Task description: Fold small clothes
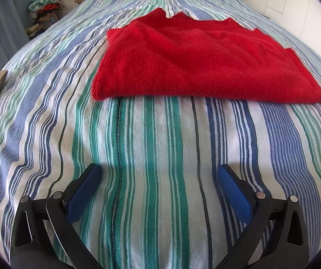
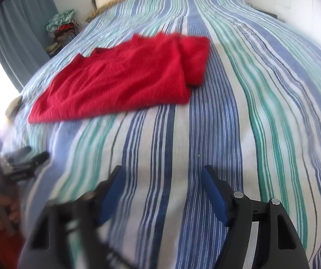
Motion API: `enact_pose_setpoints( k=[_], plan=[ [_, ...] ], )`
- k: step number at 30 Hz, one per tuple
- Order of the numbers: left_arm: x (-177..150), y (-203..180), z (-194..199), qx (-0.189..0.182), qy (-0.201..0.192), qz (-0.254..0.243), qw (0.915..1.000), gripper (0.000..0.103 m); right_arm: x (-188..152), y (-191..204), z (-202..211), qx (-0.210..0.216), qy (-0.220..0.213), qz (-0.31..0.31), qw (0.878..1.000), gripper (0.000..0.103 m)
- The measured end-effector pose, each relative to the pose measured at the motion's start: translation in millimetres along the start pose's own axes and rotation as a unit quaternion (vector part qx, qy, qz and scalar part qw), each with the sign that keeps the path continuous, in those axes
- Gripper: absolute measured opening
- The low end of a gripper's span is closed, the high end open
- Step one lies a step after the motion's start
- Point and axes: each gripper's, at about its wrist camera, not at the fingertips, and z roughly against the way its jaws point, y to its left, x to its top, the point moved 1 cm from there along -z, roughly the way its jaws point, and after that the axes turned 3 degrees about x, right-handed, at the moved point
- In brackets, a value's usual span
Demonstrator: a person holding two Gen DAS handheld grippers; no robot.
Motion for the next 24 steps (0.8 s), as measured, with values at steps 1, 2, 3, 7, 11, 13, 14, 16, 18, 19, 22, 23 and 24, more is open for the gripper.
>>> enact_pose_setpoints(
  k=[1, 2, 3, 7, 11, 13, 14, 16, 18, 19, 22, 23, 24],
  plan=[
    [0, 0, 0, 0.001, 0.0, 0.0, 1.0, 0.103, 9, -1, 6, 0.012, -0.012, -0.008, 1.0, 0.066],
    [0, 0, -1, 0.001, -0.001, -0.001, 1.0, 0.103, 19, -2, 10, 0.017, -0.023, -0.012, 1.0, 0.065],
    [0, 0, -1, 0.001, -0.001, 0.0, 1.0, 0.103, 31, -4, 12, 0.02, -0.031, -0.016, 0.999, 0.064],
    [0, 0, -1, 0.001, -0.001, 0.0, 1.0, 0.103, 75, -10, 1, 0.029, -0.042, -0.026, 0.998, 0.044],
    [0, 0, 0, 0.0, -0.003, 0.0, 1.0, 0.103, 83, -7, -42, 0.004, 0.043, 0.002, 0.999, 0.011],
    [-1, 0, 0, 0.0, -0.004, 0.0, 1.0, 0.103, 79, -13, -46, -0.01, 0.045, 0.001, 0.999, 0.002],
    [-1, 0, 0, 0.0, -0.004, -0.001, 1.0, 0.103, 78, -17, -43, -0.002, 0.041, -0.01, 0.999, 0.001],
    [-1, 0, 0, 0.0, -0.004, -0.001, 1.0, 0.103, 78, -19, -37, -0.005, 0.035, -0.015, 0.999, 0.001],
    [-1, 0, 0, 0.0, -0.004, 0.0, 1.0, 0.103, 82, -15, -32, -0.004, 0.036, -0.003, 0.999, 0.001],
    [-2, 0, 1, 0.0, -0.005, -0.001, 1.0, 0.103, 87, -11, -29, -0.006, 0.034, 0.007, 0.999, 0.002],
    [-2, 0, 1, 0.001, -0.006, -0.001, 1.0, 0.103, 111, -5, -22, 0.008, 0.017, 0.02, 1.0, 0.016],
    [-3, 0, 1, 0.001, -0.006, -0.001, 1.0, 0.103, 122, -4, -22, 0.011, 0.009, 0.024, 1.0, 0.021],
    [-2, 1, 1, 0.0, -0.006, -0.001, 1.0, 0.103, 133, -2, -24, 0.008, 0.004, 0.029, 1.0, 0.021]
  ],
)
